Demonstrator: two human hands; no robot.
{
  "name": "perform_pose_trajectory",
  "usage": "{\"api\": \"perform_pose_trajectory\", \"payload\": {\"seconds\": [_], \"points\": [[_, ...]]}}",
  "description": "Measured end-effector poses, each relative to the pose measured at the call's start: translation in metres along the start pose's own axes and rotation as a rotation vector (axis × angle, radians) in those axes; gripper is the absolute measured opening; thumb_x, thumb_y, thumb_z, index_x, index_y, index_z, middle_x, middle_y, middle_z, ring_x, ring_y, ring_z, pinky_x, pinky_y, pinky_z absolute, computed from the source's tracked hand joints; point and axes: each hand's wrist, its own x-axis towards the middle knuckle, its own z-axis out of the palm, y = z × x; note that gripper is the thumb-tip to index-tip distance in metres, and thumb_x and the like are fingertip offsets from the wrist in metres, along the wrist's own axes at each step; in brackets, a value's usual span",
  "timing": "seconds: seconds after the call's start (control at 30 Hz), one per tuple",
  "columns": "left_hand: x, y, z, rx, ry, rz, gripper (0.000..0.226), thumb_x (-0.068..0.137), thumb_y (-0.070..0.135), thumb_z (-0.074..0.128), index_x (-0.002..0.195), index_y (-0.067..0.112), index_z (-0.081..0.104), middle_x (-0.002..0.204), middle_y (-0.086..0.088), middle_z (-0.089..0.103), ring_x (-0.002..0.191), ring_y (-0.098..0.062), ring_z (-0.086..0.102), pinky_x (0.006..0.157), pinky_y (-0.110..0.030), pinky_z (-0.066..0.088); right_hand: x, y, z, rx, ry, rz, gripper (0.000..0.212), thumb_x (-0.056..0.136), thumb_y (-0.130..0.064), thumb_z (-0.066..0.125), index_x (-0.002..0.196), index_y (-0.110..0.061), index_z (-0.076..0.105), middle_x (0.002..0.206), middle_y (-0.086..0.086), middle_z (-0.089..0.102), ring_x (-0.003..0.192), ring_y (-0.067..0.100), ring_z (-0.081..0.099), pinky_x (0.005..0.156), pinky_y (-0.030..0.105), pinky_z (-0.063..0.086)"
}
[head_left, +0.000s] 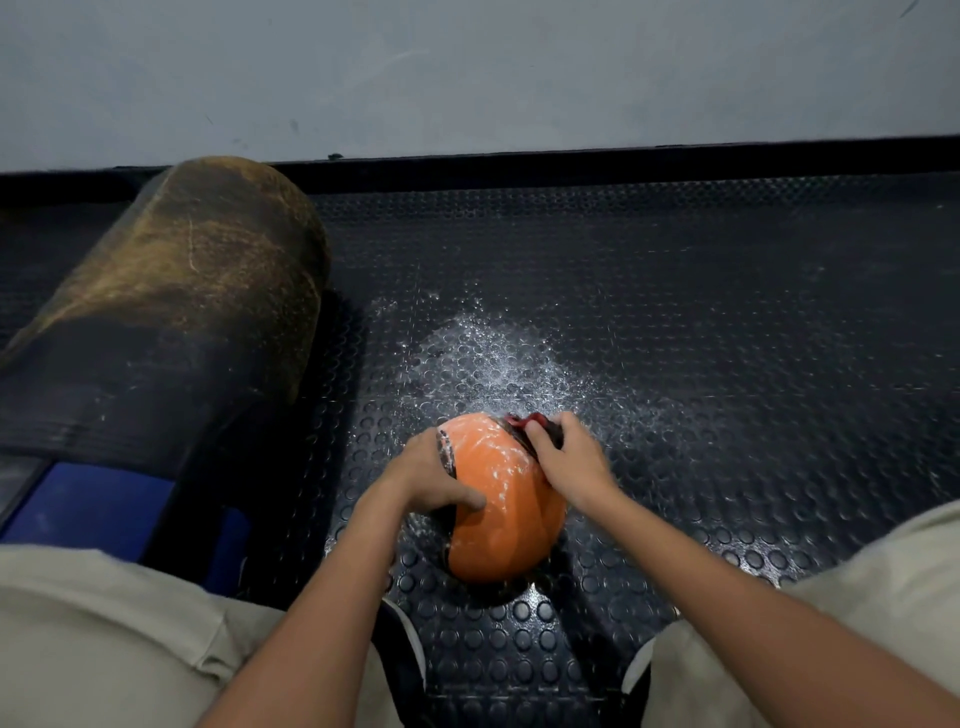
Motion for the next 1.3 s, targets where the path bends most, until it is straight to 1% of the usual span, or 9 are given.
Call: {"api": "perform_pose_trajectory", "payload": {"seconds": [0.1, 0.23, 0.47, 0.63, 0.77, 0.87, 1.03, 1.23, 1.3], "points": [[0.000, 0.001, 0.001, -0.042, 0.008, 0.006, 0.119, 0.060, 0.034, 0.094, 0.154, 0.012, 0.025, 0.156, -0.009, 0.032, 0.139, -0.031, 0.039, 0.114, -0.044, 0.038, 0.002, 0.009, -0.001, -0.016, -0.015, 0.007, 0.028, 0.101, -0.051, 0.049, 0.108, -0.024, 0.053, 0.099, -0.001, 0.062, 0.083, 0.013, 0.059, 0.063, 0.028, 0.042], [-0.001, 0.003, 0.003, -0.033, 0.008, 0.021, 0.127, 0.062, 0.034, 0.093, 0.159, 0.012, 0.015, 0.160, -0.010, 0.024, 0.144, -0.031, 0.033, 0.117, -0.045, 0.034, 0.000, 0.030, 0.000, 0.008, -0.008, 0.236, 0.029, 0.105, -0.043, 0.044, 0.112, -0.015, 0.050, 0.100, 0.006, 0.061, 0.080, 0.019, 0.057, 0.067, 0.033, 0.044], [0.003, 0.003, 0.001, 0.005, -0.020, -0.019, 0.128, 0.064, 0.033, 0.092, 0.161, 0.019, 0.009, 0.163, -0.011, 0.015, 0.148, -0.035, 0.024, 0.118, -0.048, 0.032, -0.006, 0.002, 0.000, 0.018, 0.014, -0.004, 0.022, 0.103, -0.041, 0.052, 0.109, -0.019, 0.054, 0.093, -0.006, 0.061, 0.074, 0.004, 0.054, 0.056, 0.021, 0.036], [0.002, 0.004, 0.006, 0.065, -0.008, -0.085, 0.127, 0.064, 0.046, 0.089, 0.159, 0.042, 0.005, 0.160, -0.016, 0.010, 0.146, -0.044, 0.013, 0.113, -0.059, 0.029, -0.005, 0.026, 0.005, 0.101, 0.046, 0.297, 0.028, 0.104, -0.041, 0.047, 0.113, -0.015, 0.053, 0.103, 0.007, 0.064, 0.084, 0.021, 0.059, 0.066, 0.031, 0.042], [0.003, 0.001, 0.004, 0.074, -0.024, -0.085, 0.130, 0.065, 0.043, 0.090, 0.161, 0.038, 0.001, 0.161, -0.014, 0.010, 0.148, -0.042, 0.012, 0.116, -0.058, 0.027, -0.005, 0.014, 0.005, 0.083, 0.053, 0.117, 0.025, 0.103, -0.044, 0.050, 0.104, -0.019, 0.054, 0.097, 0.002, 0.065, 0.076, 0.014, 0.058, 0.059, 0.028, 0.040], [0.004, -0.001, 0.002, 0.054, -0.025, -0.075, 0.131, 0.064, 0.042, 0.091, 0.161, 0.037, 0.002, 0.160, -0.013, 0.012, 0.148, -0.041, 0.016, 0.118, -0.056, 0.029, -0.002, 0.009, 0.003, 0.075, 0.016, 0.036, 0.023, 0.101, -0.044, 0.053, 0.100, -0.021, 0.055, 0.093, -0.002, 0.064, 0.078, 0.014, 0.058, 0.061, 0.028, 0.041], [0.002, 0.002, 0.004, 0.033, -0.011, -0.028, 0.132, 0.061, 0.040, 0.092, 0.161, 0.035, 0.006, 0.158, -0.012, 0.016, 0.147, -0.040, 0.020, 0.117, -0.057, 0.030, -0.002, 0.026, 0.002, 0.211, -0.014, 0.322, 0.025, 0.105, -0.037, 0.047, 0.108, -0.013, 0.049, 0.101, 0.005, 0.060, 0.087, 0.021, 0.056, 0.073, 0.034, 0.046], [0.000, 0.000, 0.001, 0.034, -0.021, -0.012, 0.130, 0.065, 0.033, 0.091, 0.162, 0.031, 0.005, 0.161, -0.012, 0.015, 0.148, -0.036, 0.023, 0.117, -0.047, 0.034, -0.001, 0.001, 0.002, 0.079, 0.001, 0.043, 0.025, 0.102, -0.046, 0.050, 0.103, -0.021, 0.054, 0.095, -0.001, 0.062, 0.079, 0.012, 0.057, 0.062, 0.027, 0.040], [0.000, 0.001, 0.002, 0.038, -0.016, -0.021, 0.130, 0.064, 0.037, 0.091, 0.161, 0.036, 0.006, 0.161, -0.013, 0.014, 0.147, -0.039, 0.023, 0.115, -0.051, 0.036, 0.002, 0.009, 0.004, 0.073, -0.003, 0.064, 0.026, 0.102, -0.046, 0.050, 0.106, -0.021, 0.054, 0.100, 0.002, 0.063, 0.082, 0.014, 0.058, 0.062, 0.028, 0.041]]}}
